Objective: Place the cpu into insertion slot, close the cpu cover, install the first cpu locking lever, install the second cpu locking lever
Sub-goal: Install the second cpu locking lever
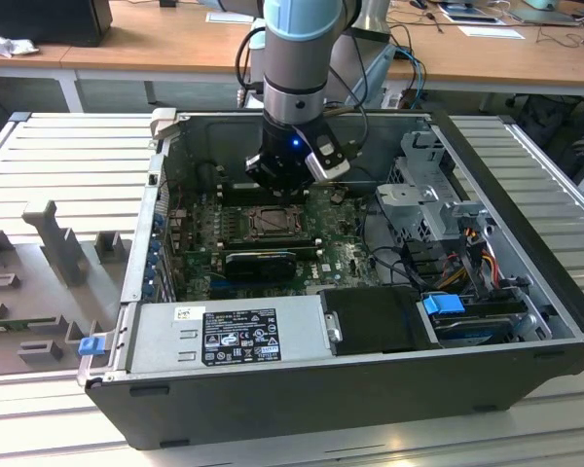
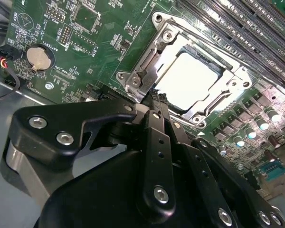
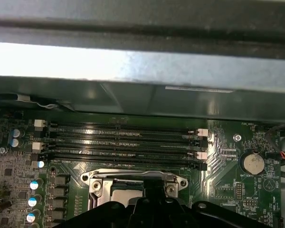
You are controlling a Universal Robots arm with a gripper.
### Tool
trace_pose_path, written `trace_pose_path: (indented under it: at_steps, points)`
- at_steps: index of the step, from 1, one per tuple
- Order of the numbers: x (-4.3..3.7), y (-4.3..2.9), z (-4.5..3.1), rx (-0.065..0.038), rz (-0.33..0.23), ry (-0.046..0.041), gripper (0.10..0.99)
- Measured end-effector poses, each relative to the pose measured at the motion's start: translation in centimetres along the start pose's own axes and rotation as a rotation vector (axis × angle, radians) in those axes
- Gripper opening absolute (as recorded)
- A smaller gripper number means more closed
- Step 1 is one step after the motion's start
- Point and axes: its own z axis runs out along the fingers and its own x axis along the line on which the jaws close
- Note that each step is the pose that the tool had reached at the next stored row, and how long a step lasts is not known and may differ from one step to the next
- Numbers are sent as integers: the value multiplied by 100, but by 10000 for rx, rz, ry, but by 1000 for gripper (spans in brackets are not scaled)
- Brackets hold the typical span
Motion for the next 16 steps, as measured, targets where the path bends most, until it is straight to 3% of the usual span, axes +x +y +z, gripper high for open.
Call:
trace_pose_path:
  at_steps: [16]
  points:
    - [2, -42, -70, -5, 0, -1, 106]
